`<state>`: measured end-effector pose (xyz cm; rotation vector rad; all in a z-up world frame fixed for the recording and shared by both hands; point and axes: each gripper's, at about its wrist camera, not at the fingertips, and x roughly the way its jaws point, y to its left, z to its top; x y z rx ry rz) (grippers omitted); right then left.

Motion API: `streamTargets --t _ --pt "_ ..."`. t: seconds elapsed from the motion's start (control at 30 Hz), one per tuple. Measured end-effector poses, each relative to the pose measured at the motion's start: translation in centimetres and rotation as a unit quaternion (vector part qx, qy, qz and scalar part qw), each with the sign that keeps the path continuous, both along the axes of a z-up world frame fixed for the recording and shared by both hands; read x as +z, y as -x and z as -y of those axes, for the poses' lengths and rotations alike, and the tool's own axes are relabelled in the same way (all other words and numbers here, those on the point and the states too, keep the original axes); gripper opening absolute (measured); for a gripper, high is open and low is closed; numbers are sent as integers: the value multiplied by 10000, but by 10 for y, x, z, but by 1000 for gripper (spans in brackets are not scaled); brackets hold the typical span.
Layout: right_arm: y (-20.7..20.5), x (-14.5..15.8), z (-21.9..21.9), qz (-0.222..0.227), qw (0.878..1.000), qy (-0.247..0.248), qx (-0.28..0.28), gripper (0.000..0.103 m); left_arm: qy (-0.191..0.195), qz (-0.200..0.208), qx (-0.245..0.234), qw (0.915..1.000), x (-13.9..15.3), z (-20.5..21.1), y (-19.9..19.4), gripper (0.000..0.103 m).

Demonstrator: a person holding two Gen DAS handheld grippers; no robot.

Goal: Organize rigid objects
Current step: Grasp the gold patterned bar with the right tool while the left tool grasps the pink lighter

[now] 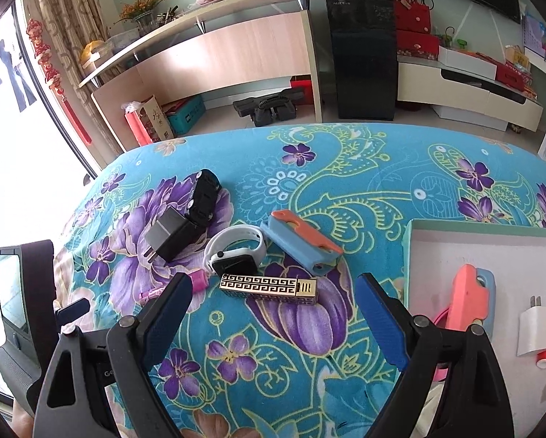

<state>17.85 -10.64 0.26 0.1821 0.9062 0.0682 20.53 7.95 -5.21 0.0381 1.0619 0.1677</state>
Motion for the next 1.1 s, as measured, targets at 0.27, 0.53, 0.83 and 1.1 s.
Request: streamTargets --t 0.27,0.53,0.83,1.1 --pt "-5 -11 -5 -138 9999 36 86 91 197 68 492 9986 -3 -22 -5 103" --pt "-14 -29 -15 -328 9990 261 178 91 537 169 531 9970 3 -25 -3 103" --pt "-27 -46 -21 -617 9972 382 151 90 569 135 387 9975 4 -12 -2 103" --pt "-36 -54 -28 -678 9966 452 105 90 630 134 443 9969 3 -17 -4 103"
